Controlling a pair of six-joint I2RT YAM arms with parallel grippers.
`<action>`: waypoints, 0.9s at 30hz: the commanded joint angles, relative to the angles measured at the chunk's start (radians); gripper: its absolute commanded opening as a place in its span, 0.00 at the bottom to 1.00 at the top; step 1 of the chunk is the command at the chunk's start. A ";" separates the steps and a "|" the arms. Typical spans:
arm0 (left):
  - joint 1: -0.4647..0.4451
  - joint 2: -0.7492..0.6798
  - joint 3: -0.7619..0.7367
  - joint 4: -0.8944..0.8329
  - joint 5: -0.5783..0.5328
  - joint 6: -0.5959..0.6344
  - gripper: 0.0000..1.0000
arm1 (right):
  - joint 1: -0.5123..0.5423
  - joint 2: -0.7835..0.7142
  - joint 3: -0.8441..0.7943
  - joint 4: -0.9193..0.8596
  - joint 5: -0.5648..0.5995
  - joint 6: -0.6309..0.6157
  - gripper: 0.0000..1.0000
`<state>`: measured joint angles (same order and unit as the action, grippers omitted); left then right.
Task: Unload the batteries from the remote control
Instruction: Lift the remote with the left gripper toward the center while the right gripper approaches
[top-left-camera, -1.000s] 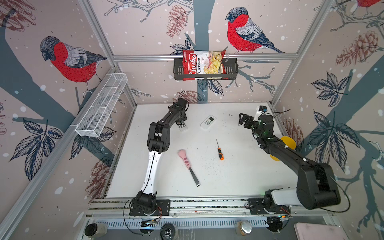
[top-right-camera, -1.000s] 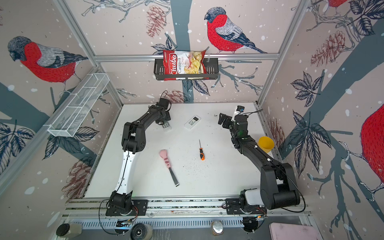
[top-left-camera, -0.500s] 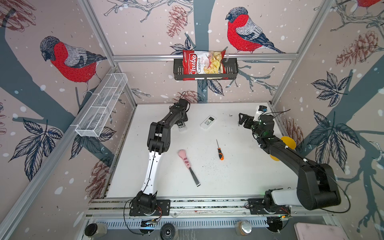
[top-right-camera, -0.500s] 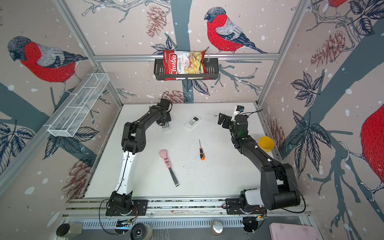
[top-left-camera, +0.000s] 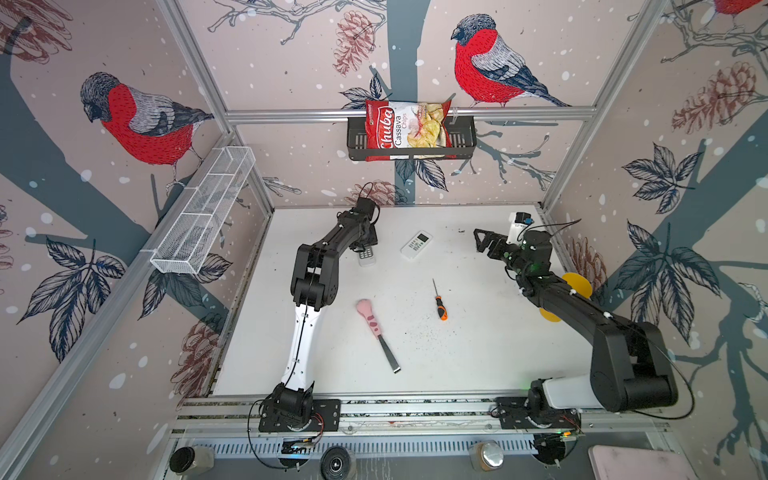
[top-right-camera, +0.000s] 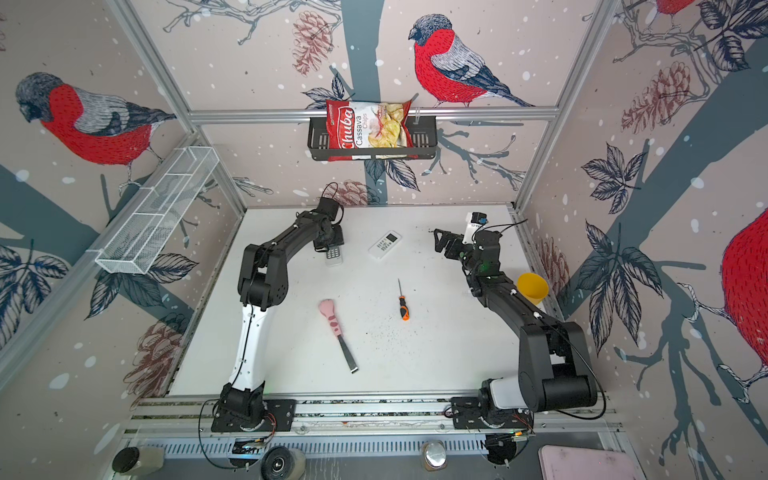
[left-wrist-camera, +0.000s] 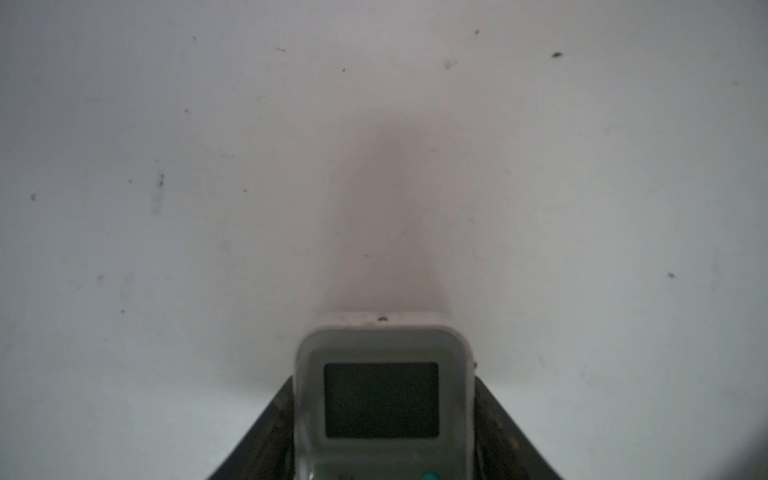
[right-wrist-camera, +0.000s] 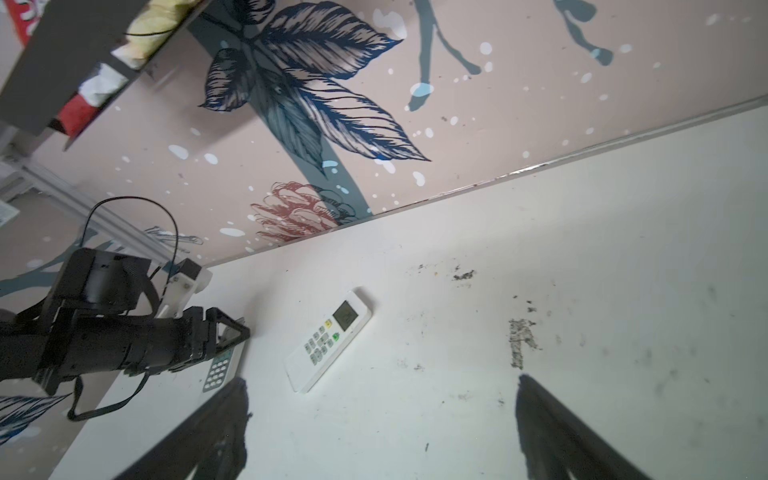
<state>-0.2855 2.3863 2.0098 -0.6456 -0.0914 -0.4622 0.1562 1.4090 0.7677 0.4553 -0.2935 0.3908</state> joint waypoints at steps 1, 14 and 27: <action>-0.002 -0.117 -0.080 0.139 0.131 0.060 0.44 | -0.001 0.010 0.005 0.070 -0.142 -0.025 0.99; -0.003 -0.452 -0.496 0.700 0.618 0.036 0.44 | -0.006 0.080 0.041 0.345 -0.525 0.108 1.00; -0.011 -0.507 -0.699 1.359 0.952 -0.205 0.42 | 0.099 0.290 0.278 0.301 -0.749 0.062 0.98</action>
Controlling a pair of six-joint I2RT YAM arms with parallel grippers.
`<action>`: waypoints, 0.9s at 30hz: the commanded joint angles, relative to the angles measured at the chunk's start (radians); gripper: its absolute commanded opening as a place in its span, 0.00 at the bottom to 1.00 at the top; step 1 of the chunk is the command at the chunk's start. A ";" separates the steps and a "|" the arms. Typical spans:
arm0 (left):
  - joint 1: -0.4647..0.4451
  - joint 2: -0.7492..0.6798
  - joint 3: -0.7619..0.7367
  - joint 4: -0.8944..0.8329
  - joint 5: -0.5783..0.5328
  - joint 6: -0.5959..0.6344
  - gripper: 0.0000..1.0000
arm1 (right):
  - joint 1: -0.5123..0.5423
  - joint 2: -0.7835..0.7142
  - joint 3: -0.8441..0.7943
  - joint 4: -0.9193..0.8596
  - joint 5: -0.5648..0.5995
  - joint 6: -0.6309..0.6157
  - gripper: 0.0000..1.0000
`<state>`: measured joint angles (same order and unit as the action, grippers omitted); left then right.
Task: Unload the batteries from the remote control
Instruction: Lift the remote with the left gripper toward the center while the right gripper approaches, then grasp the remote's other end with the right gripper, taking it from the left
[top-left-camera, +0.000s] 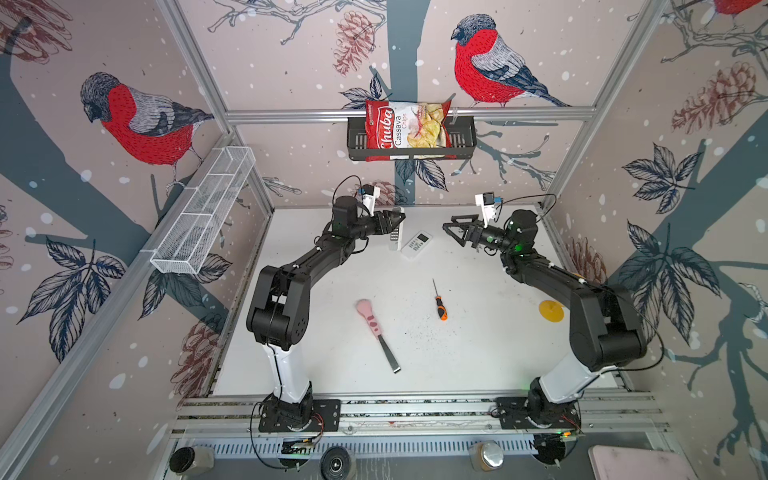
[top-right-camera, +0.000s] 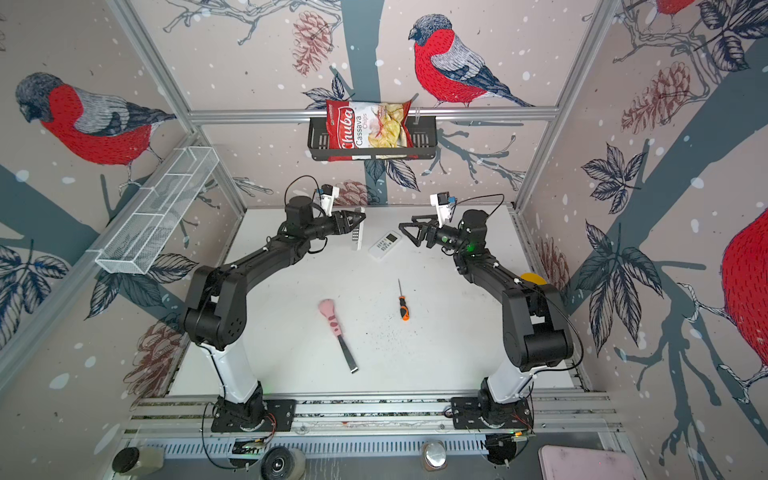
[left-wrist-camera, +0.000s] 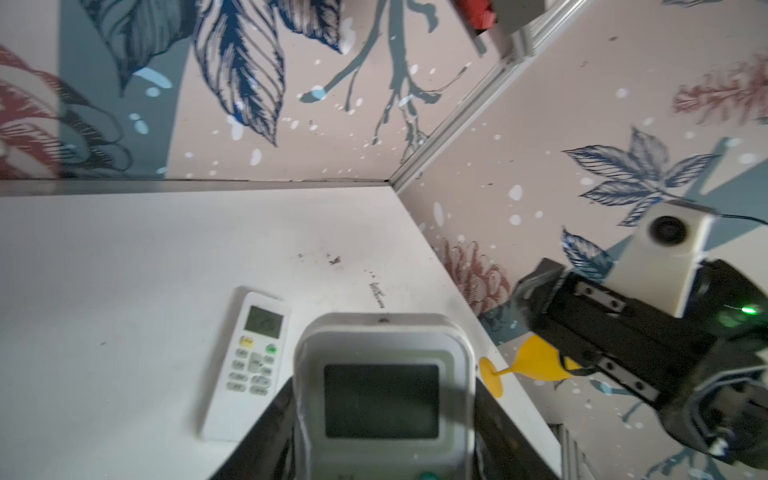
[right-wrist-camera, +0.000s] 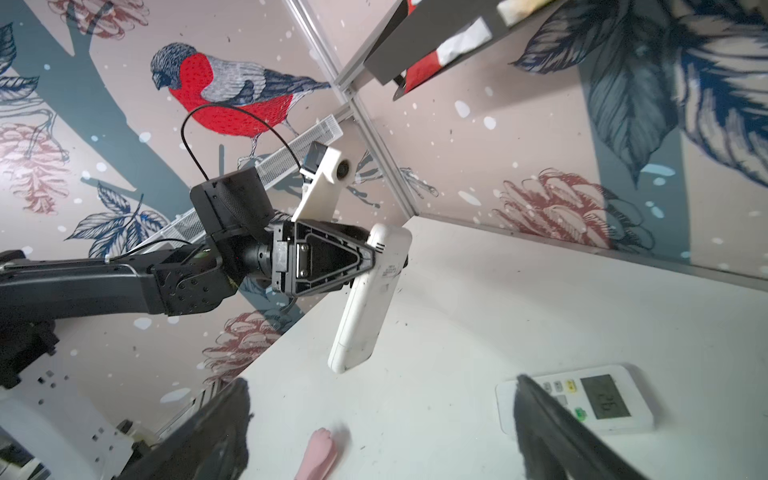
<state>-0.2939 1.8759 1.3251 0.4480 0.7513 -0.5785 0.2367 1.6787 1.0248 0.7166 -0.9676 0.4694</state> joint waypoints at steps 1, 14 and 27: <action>-0.005 0.007 -0.016 0.290 0.123 -0.095 0.42 | 0.030 0.032 0.031 0.042 -0.084 -0.024 0.98; -0.021 0.066 -0.049 0.687 0.263 -0.339 0.42 | 0.120 0.175 0.140 0.189 -0.200 0.022 1.00; -0.049 0.086 -0.037 0.751 0.287 -0.385 0.41 | 0.155 0.204 0.193 0.196 -0.224 0.026 1.00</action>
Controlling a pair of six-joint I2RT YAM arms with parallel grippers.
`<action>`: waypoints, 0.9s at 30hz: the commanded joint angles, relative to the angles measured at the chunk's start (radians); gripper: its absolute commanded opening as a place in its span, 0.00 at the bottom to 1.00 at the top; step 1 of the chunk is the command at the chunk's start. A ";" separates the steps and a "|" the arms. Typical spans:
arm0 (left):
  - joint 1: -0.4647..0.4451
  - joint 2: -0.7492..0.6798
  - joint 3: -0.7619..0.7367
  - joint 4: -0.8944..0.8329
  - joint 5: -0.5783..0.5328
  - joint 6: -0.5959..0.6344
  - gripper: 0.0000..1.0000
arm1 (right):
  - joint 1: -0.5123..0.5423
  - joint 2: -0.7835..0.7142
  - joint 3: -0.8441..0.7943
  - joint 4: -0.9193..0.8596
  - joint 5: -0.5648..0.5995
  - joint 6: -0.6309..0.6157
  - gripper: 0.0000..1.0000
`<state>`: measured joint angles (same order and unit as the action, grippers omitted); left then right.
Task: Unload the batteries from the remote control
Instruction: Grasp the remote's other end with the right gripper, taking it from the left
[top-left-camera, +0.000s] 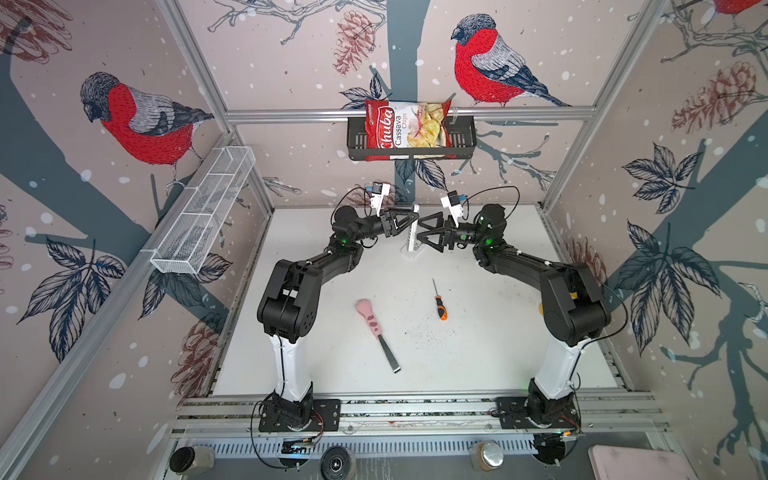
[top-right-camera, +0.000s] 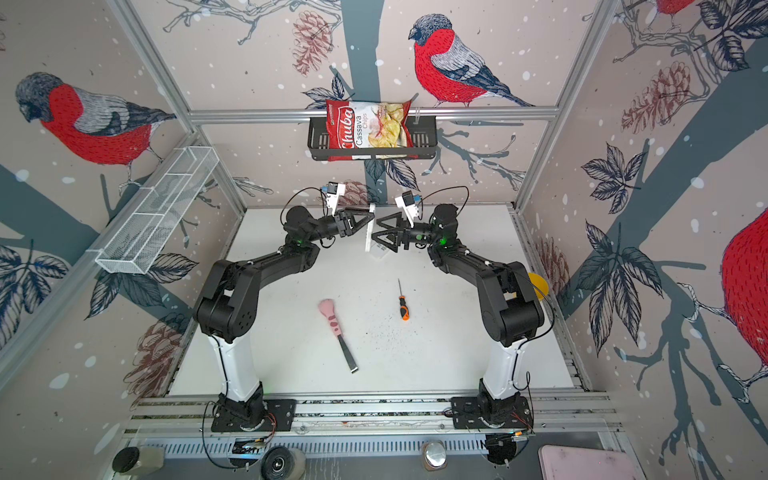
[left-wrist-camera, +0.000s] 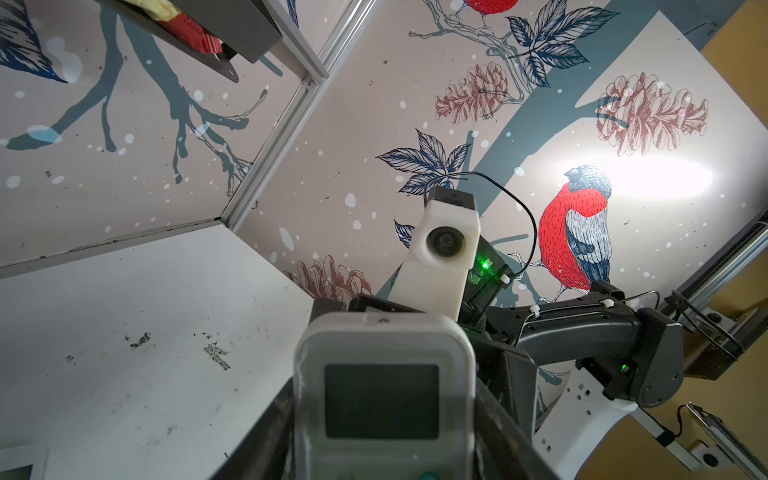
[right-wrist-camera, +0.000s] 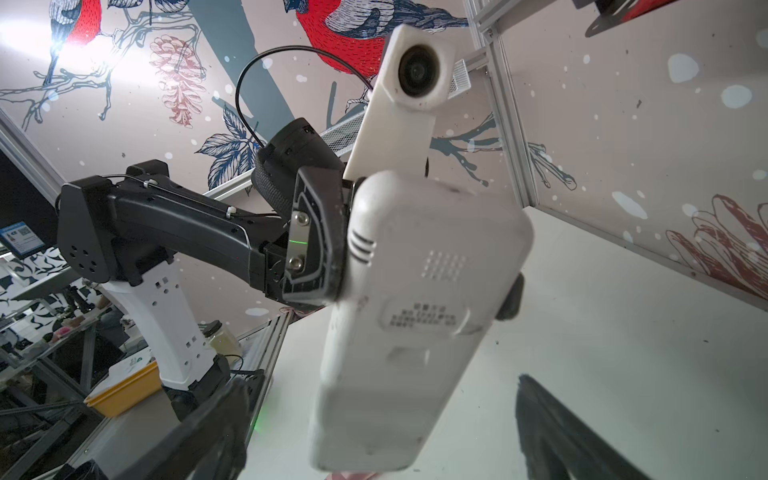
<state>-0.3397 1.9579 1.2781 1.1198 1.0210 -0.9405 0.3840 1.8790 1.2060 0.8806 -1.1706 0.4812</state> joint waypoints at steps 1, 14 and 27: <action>-0.004 0.004 0.012 0.083 0.018 -0.026 0.41 | 0.012 0.003 0.014 0.032 -0.023 0.014 1.00; -0.021 0.005 0.016 0.119 0.033 -0.047 0.40 | 0.022 0.035 0.049 0.086 -0.022 0.063 1.00; -0.025 0.002 0.011 0.132 0.025 -0.052 0.39 | 0.020 0.063 0.048 0.204 -0.031 0.166 0.80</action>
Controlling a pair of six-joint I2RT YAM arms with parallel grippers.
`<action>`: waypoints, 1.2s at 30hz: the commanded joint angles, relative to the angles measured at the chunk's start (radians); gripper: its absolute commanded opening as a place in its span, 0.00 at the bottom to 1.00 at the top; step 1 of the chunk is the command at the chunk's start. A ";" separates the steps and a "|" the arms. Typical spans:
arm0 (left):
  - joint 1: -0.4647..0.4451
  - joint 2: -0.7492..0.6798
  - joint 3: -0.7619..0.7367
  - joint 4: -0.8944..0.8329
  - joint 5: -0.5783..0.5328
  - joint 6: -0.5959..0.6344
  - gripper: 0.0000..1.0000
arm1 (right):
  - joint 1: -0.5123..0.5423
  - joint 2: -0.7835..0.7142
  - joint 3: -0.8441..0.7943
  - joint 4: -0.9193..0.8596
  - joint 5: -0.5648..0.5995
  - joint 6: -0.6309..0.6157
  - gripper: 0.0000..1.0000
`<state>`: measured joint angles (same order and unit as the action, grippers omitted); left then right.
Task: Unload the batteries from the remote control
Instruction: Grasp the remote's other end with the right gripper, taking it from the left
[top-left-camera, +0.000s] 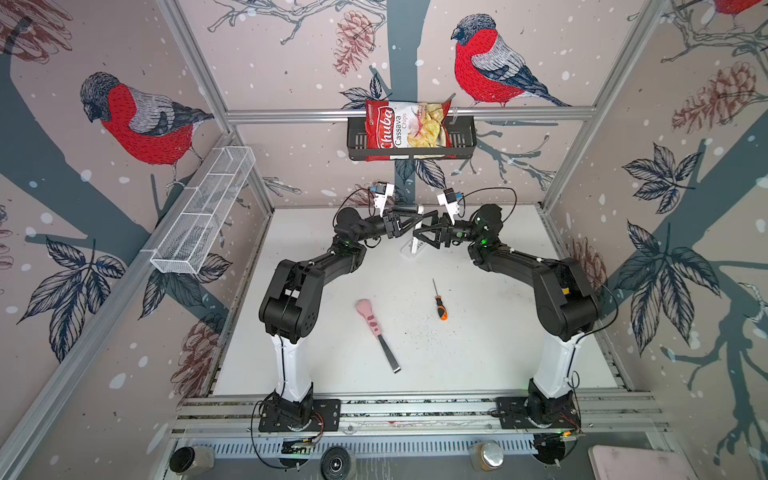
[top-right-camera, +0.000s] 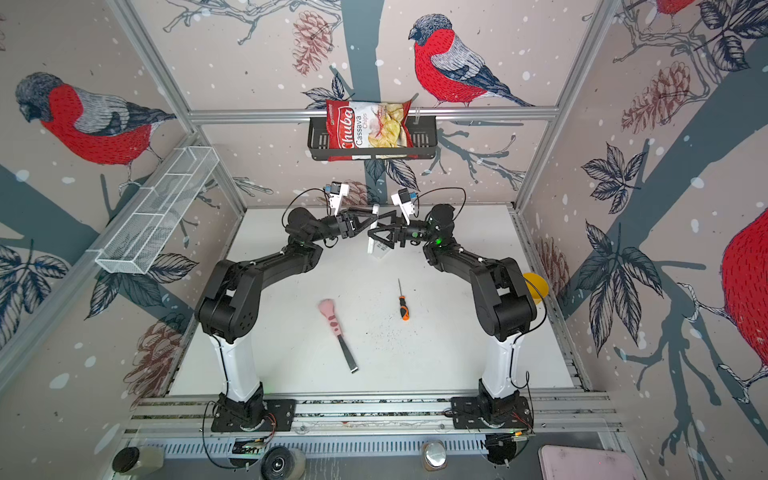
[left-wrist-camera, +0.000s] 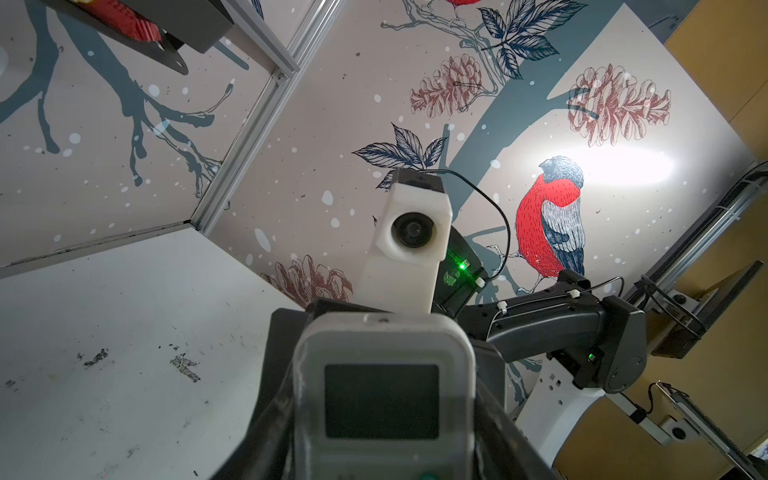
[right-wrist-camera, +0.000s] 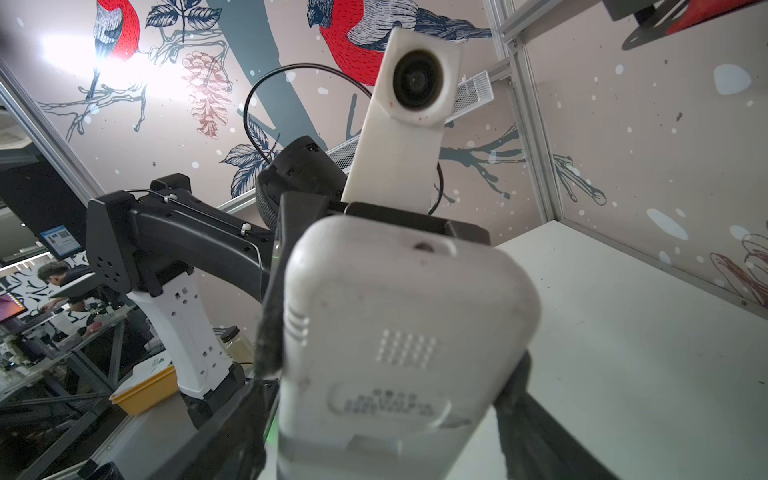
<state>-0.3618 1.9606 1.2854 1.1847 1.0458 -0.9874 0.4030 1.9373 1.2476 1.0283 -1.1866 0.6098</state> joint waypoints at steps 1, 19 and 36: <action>-0.004 0.000 0.003 0.069 -0.001 -0.006 0.39 | 0.001 0.006 0.006 0.058 -0.015 0.039 0.77; -0.006 0.006 0.003 0.041 -0.016 0.023 0.40 | -0.009 0.011 0.004 0.064 0.003 0.056 0.48; 0.078 -0.083 -0.112 0.033 -0.131 0.096 0.98 | -0.040 -0.058 -0.037 -0.154 0.036 -0.109 0.40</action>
<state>-0.3141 1.9160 1.2102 1.1770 0.9771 -0.9257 0.3656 1.9083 1.2148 0.9810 -1.1767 0.6189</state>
